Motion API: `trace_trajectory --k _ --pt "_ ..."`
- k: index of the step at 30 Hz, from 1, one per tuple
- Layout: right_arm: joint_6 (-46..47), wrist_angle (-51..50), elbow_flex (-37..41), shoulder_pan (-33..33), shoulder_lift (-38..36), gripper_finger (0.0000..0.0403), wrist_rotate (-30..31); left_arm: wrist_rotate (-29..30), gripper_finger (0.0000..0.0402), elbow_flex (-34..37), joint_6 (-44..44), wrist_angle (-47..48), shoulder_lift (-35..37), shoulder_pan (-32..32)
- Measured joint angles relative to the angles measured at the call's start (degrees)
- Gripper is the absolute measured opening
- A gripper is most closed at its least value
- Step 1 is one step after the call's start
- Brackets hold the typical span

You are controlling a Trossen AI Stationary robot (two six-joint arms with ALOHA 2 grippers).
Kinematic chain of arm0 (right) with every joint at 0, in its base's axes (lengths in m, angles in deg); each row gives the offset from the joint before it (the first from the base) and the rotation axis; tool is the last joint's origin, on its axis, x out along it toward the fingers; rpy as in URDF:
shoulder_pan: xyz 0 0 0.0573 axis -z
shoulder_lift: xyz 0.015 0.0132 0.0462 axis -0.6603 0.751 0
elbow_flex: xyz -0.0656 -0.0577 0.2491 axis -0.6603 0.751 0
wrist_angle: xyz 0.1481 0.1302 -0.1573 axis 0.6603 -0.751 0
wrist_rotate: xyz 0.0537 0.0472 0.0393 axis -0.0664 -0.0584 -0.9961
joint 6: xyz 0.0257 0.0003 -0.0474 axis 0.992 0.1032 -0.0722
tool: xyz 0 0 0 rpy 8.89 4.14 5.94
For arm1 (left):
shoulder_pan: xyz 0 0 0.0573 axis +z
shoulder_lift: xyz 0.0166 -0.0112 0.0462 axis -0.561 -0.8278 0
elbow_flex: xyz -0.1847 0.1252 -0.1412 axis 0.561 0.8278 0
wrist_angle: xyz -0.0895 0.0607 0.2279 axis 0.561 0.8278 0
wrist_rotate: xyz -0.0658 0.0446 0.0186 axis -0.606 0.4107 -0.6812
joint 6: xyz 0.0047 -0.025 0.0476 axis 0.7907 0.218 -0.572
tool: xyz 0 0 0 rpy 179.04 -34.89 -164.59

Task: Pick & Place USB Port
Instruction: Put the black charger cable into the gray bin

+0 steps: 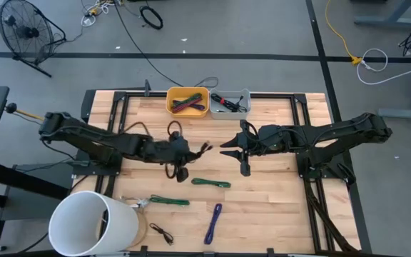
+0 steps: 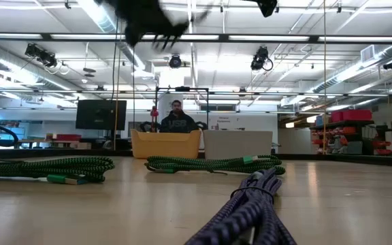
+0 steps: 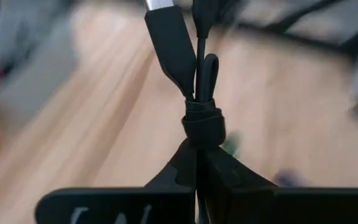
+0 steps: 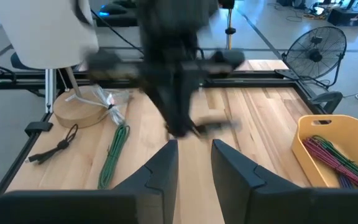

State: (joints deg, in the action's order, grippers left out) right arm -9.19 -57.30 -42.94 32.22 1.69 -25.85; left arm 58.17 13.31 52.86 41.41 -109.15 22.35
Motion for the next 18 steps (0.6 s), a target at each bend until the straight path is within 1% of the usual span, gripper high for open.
trace_trajectory --k 2,8,14,18 --pt "0.0 0.7 0.0 0.0 0.0 0.0098 0.0 -0.2 0.0008 -1.8 -4.0 -3.2 0.7 -0.4" --pt "-0.1 5.4 0.0 0.0 0.0 0.0098 0.0 0.1 0.0008 -6.2 -9.7 -3.6 0.8 -0.7" --pt "-1.1 10.0 0.0 0.0 0.0 0.0098 -0.2 -0.1 0.0009 -6.6 -13.1 -8.6 0.8 -0.7" --pt "-1.7 11.5 0.0 0.0 0.0 0.0098 -2.4 -0.1 0.0008 -6.7 -16.0 -13.1 -0.4 -0.6"
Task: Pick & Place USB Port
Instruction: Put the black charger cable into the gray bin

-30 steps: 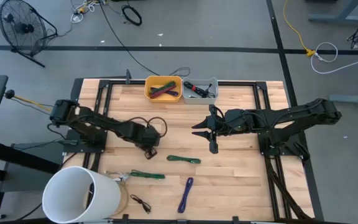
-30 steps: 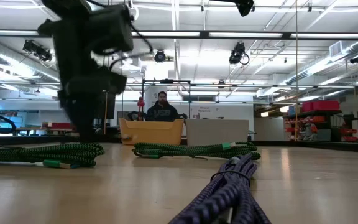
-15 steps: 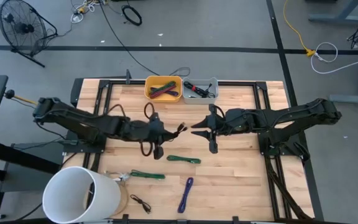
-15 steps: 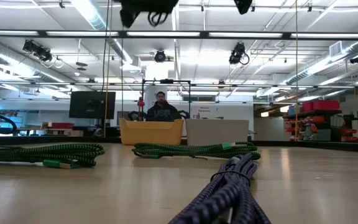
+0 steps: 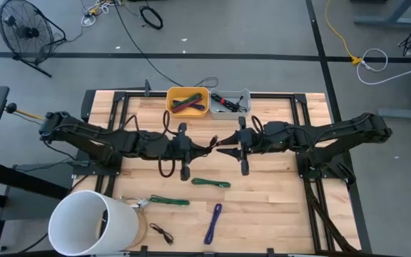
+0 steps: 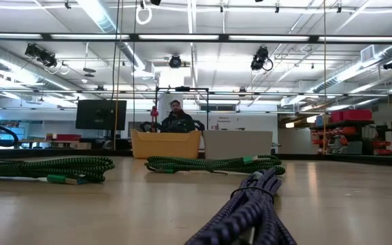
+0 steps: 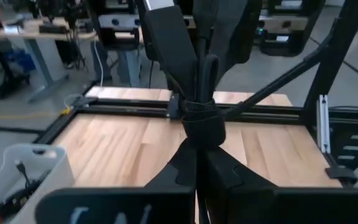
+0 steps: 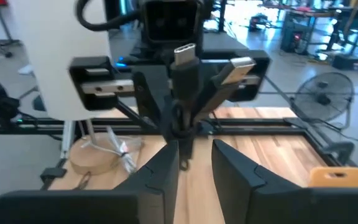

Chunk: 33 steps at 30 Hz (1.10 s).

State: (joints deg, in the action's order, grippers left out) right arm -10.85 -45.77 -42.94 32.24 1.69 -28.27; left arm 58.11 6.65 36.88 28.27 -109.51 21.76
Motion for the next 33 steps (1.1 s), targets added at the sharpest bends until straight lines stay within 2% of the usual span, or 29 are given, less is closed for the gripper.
trace_trajectory --k 13,17,25,27,31,33 --pt "-1.5 1.9 0.1 -0.1 0.0 0.0098 -1.5 -0.8 0.0008 0.0 -1.8 -9.1 -4.7 0.9" --pt "-1.5 1.1 0.0 0.0 0.0 0.0098 1.4 -0.5 0.0008 0.1 -3.4 -9.8 -5.5 0.9" --pt "-3.0 1.7 0.0 0.0 0.0 0.0095 1.3 -1.9 0.0008 0.1 -3.3 -11.4 -5.4 1.0" --pt "-3.6 1.2 0.0 -0.1 -0.1 0.0082 1.0 -2.1 0.0008 0.1 -3.3 -12.0 -5.8 1.0" --pt "-4.7 -0.1 0.0 -0.1 -0.1 0.0017 0.5 -1.8 0.0013 0.1 -3.2 -12.8 -6.9 1.0" --pt "-4.5 0.0 0.0 -0.1 -0.1 0.0013 1.1 -0.7 0.0018 0.1 -3.2 -12.8 -6.9 0.9"
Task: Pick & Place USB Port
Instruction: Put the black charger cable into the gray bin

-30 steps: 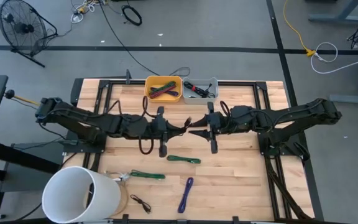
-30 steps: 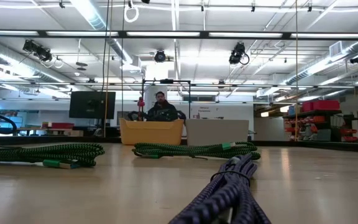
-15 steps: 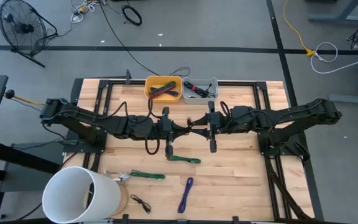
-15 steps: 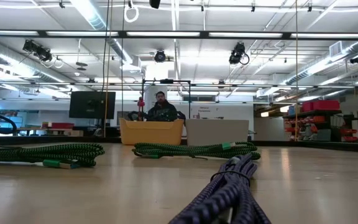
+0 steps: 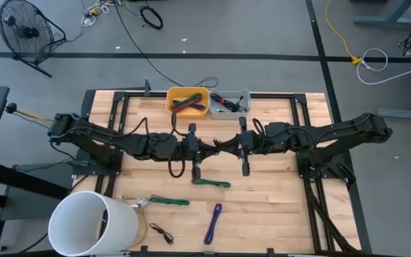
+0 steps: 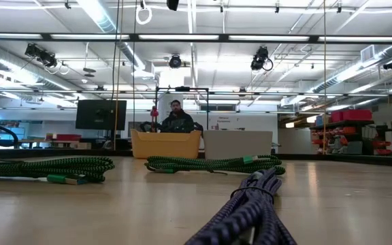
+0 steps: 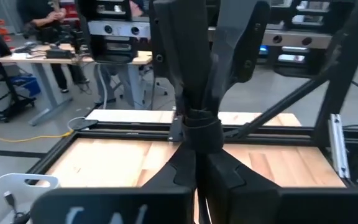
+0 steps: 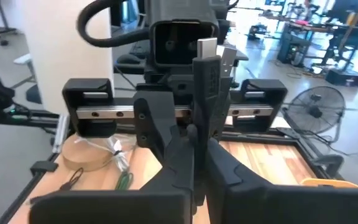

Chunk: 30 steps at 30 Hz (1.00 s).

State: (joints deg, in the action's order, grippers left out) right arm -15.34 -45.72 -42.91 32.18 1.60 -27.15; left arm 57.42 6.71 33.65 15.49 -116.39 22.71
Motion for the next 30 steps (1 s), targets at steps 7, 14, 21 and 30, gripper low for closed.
trace_trajectory --k 7,14,21,30 --pt "-0.1 -2.1 -0.1 0.0 -0.1 0.0004 5.3 2.1 0.0044 0.0 -1.9 1.7 0.4 0.0" --pt "0.9 -7.4 -0.1 0.1 -2.6 0.0001 5.9 3.9 0.0047 -0.1 -2.6 4.3 0.6 -0.1" --pt "4.4 -17.0 0.0 0.3 -4.1 0.0000 14.3 3.9 0.0045 -0.1 -2.7 4.3 0.6 -0.5" --pt "1.8 -21.0 0.0 14.0 -2.0 0.0000 16.6 4.1 0.0046 -0.1 -2.5 5.3 0.6 -1.4"
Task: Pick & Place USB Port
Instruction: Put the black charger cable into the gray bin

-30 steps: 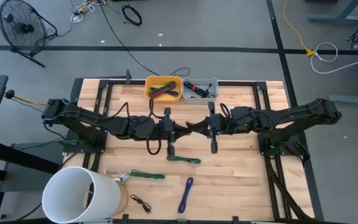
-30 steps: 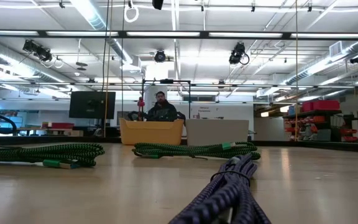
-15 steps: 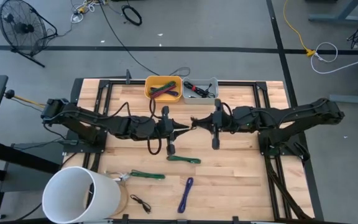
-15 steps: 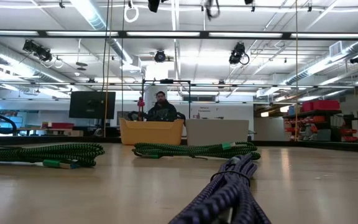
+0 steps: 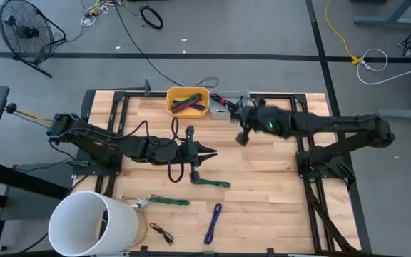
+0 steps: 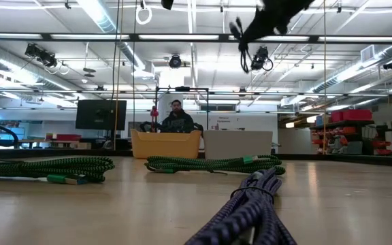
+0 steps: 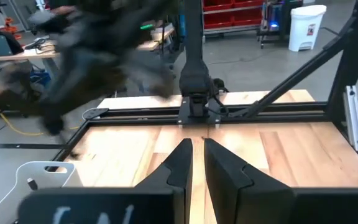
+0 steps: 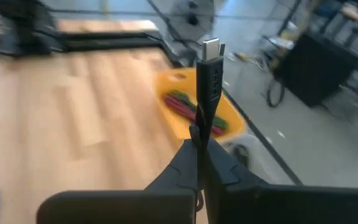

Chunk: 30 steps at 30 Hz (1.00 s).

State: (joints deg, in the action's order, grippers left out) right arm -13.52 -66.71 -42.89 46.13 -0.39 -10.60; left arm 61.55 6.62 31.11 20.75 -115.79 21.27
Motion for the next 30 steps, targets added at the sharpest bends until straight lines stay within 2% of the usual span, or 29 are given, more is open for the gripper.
trace_trajectory --k 5,13,20,25,30 --pt "-2.7 3.9 0.0 14.5 4.4 0.0000 -12.5 0.2 0.0046 0.0 0.0 -0.1 0.0 0.0" --pt "-6.1 14.5 0.0 30.5 17.0 0.0000 -23.9 0.1 0.0046 0.0 0.1 -0.3 0.0 0.0" --pt "-9.9 15.6 0.0 35.5 25.2 0.0000 -25.6 0.2 0.0046 0.0 0.0 -0.3 0.0 0.0" --pt "-15.8 13.9 0.0 35.5 26.0 0.0000 -23.7 0.2 0.0046 0.0 0.0 -0.3 0.0 0.1" --pt "-15.8 11.6 0.0 35.5 26.0 0.0002 -24.2 0.2 0.0046 0.0 0.0 -0.3 0.0 0.3"
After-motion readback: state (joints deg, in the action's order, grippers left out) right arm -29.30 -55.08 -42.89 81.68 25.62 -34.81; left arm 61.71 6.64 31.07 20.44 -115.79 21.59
